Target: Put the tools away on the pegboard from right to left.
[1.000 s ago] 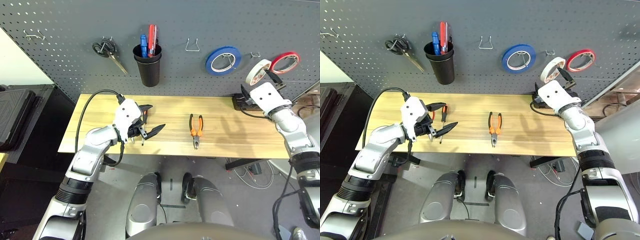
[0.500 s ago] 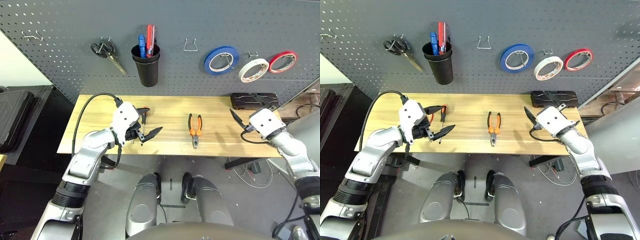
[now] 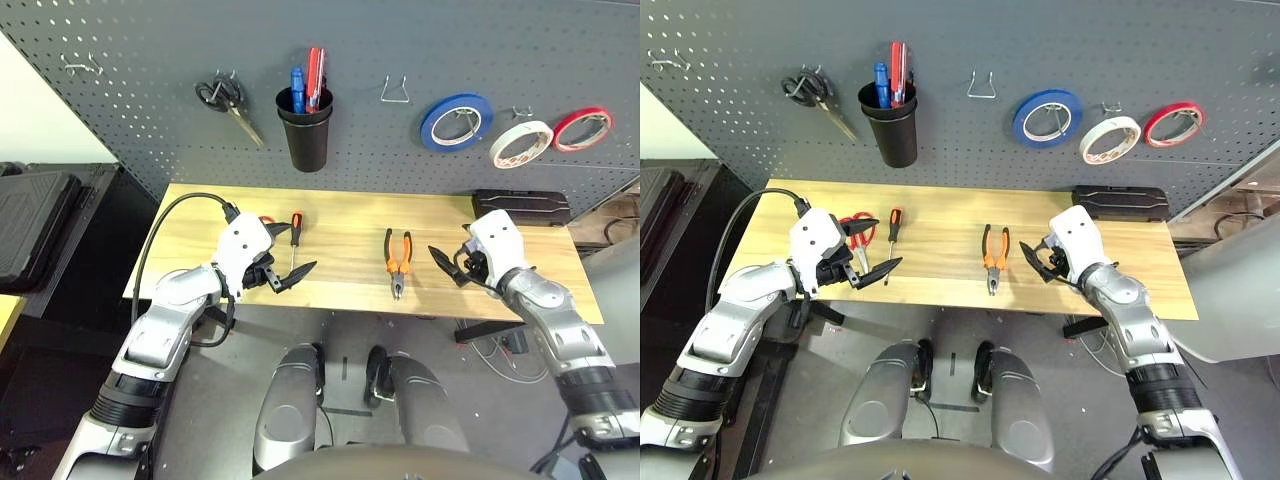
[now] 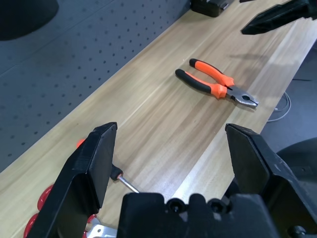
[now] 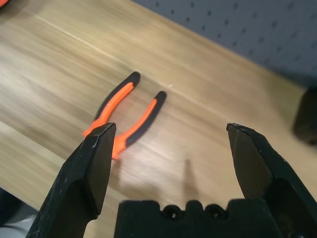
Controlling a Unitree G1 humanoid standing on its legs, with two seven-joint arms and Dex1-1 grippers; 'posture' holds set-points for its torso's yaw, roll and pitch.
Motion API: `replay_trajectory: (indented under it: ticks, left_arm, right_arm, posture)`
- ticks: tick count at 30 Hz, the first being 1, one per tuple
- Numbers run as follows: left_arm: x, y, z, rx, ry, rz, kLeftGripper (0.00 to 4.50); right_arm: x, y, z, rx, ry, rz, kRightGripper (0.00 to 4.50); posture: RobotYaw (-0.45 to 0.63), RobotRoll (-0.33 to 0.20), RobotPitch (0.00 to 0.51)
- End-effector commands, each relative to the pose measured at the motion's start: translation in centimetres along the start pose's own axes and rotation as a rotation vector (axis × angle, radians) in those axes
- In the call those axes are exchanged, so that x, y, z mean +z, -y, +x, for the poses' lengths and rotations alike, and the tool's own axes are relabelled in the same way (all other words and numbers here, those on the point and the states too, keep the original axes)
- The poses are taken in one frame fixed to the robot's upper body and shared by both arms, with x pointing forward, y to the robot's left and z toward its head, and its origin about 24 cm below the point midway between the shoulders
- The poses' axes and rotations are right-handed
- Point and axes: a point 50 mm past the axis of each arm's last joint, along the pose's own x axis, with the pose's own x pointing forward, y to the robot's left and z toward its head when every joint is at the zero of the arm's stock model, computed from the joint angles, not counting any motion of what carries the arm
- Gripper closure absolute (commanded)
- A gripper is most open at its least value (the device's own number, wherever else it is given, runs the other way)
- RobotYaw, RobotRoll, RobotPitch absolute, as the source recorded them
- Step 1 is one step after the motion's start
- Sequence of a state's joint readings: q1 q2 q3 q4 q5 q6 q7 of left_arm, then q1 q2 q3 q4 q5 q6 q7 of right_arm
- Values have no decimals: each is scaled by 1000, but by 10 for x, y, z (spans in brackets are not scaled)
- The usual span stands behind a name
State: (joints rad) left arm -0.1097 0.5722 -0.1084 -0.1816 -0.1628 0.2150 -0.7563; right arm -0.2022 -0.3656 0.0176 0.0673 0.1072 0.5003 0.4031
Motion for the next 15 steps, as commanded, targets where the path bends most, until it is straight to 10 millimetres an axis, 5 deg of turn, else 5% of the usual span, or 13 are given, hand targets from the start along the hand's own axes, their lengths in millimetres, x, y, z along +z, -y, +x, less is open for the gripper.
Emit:
replay_trajectory:
  ticks: [1, 8, 15]
  left_arm:
    - [-1, 4, -4, -24, -23, 32, 0]
    - [15, 5, -12, -41, 56, 28, 0]
    - [10, 8, -16, -65, 4, 56, 0]
  right_arm:
    - [3, -11, 5, 2, -101, 116, 59]
    - [16, -27, 16, -23, -263, 258, 59]
    - [19, -39, 28, -42, -378, 334, 59]
  posture:
    - [244, 0, 218]
    - [273, 0, 231]
    - [295, 0, 236]
